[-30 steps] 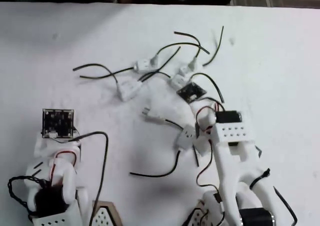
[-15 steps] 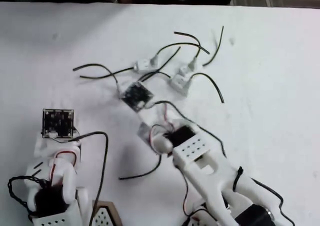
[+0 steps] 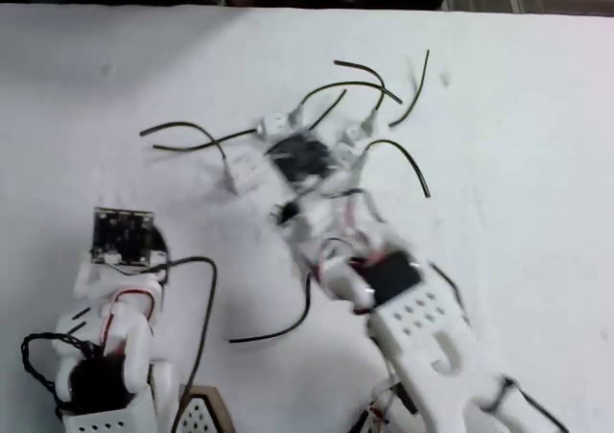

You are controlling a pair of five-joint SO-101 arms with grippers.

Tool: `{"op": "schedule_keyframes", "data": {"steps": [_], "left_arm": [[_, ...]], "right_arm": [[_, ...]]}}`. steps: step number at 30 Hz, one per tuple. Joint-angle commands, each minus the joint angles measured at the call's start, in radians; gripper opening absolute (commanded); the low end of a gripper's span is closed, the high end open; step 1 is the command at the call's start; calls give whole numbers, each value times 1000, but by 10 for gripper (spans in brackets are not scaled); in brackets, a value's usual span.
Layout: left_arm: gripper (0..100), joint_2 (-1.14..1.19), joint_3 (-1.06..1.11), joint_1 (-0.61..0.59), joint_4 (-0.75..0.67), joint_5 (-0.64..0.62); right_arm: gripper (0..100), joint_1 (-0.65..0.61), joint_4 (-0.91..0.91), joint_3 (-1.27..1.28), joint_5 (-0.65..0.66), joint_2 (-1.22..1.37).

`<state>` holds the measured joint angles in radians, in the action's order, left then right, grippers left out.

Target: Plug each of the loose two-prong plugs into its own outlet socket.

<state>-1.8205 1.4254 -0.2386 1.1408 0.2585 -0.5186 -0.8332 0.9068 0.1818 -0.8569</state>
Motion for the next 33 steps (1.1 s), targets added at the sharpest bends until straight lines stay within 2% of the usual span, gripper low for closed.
{"op": "schedule_keyframes", "data": {"steps": [1,5,12,16,19,23,29,33], "left_arm": [[121,13,-12,166,12,31],[106,97,-80,318,40,61],[134,456,-304,444,49,60],[215,696,-407,532,31,-25],[225,848,-473,602,2,-74],[226,1040,-523,682,-89,-144],[226,1319,-562,728,-318,-207],[226,1498,-635,730,-384,-207]], "right_arm": [[20,142,-88,-37,15,-147],[19,265,-125,-34,80,-180],[20,389,-81,-35,78,-84],[19,447,-10,-35,78,-31],[19,503,35,-35,57,-12],[20,581,68,-40,-38,-8],[20,601,73,-40,-43,-8],[20,599,73,-37,-44,-8]]}}
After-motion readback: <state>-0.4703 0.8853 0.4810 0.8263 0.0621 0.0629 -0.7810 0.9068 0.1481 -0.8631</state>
